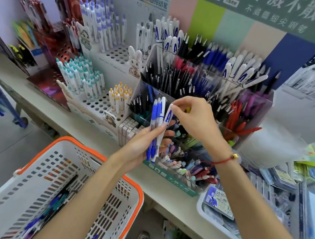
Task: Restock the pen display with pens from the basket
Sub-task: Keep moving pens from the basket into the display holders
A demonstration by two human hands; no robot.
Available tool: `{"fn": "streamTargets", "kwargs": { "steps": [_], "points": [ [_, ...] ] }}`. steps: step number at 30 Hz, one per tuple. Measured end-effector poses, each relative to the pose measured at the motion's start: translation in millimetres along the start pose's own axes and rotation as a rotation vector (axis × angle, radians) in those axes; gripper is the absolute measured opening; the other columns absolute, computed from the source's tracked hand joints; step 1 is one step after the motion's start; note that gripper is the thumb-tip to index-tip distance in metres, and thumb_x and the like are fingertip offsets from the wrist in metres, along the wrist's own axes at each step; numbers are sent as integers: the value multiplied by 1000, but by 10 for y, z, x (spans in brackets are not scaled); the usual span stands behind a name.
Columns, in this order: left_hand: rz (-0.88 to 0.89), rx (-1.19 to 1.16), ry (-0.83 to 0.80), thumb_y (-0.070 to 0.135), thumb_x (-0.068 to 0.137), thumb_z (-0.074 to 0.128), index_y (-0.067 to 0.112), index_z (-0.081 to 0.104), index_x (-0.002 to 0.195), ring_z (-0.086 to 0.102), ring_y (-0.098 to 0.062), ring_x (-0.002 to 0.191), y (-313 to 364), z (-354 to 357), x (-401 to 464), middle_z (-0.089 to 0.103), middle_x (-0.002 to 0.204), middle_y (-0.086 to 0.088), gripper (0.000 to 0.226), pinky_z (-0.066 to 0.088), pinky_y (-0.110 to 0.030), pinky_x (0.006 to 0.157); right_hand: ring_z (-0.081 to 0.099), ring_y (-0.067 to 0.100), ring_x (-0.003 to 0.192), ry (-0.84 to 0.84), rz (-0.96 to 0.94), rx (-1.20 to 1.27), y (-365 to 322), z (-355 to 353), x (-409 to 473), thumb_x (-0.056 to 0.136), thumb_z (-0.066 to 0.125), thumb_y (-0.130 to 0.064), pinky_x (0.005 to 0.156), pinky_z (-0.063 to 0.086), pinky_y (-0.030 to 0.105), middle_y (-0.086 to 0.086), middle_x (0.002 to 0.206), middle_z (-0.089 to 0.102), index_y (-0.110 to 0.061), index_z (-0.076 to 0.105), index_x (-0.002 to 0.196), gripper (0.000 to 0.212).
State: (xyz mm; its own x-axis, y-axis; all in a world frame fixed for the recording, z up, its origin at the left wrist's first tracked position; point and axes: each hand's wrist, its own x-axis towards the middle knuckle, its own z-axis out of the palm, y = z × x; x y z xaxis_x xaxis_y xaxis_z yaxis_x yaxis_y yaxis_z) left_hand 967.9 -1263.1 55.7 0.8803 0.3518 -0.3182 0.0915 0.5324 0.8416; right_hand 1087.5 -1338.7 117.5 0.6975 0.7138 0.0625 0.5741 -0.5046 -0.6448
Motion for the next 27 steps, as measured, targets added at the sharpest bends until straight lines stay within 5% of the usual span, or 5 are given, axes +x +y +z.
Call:
{"fn": "streamTargets", "kwargs": {
  "steps": [5,12,16,19,27],
  "points": [
    [66,-33,1,22,102,45,22,64,112,71,-8,89,100,20,46,74,101,6,22,58,-24,80,68,8,64,-63,62,377,26,-40,37,96,61,-22,53,49,19,3,87,70,-12,56,98,11],
    [117,-77,66,25,103,42,19,60,123,68,-17,107,176,-67,124,70,118,1,27,51,-34,97,64,13,67,645,-67,642,34,-129,26,99,54,-14,61,53,22,-2,84,62,-18,48,94,9],
    [128,-36,97,30,103,43,26,61,120,69,-6,84,218,-78,141,70,107,5,25,56,-22,74,65,20,74,887,-289,683,-119,-156,123,99,52,-10,70,56,30,0,88,62,-17,44,97,10],
    [144,-30,84,30,102,46,24,61,125,53,-3,64,239,-104,172,56,88,6,28,48,-17,57,67,24,79,950,-430,611,-264,-106,305,98,51,-6,72,55,29,9,95,63,-17,42,99,14],
    [141,-77,11,25,102,44,21,59,123,44,-3,56,250,-177,178,50,72,8,26,40,-16,50,65,11,72,915,-483,310,-427,104,757,98,53,-9,64,56,27,-4,89,62,5,53,100,14]
  ]
}}
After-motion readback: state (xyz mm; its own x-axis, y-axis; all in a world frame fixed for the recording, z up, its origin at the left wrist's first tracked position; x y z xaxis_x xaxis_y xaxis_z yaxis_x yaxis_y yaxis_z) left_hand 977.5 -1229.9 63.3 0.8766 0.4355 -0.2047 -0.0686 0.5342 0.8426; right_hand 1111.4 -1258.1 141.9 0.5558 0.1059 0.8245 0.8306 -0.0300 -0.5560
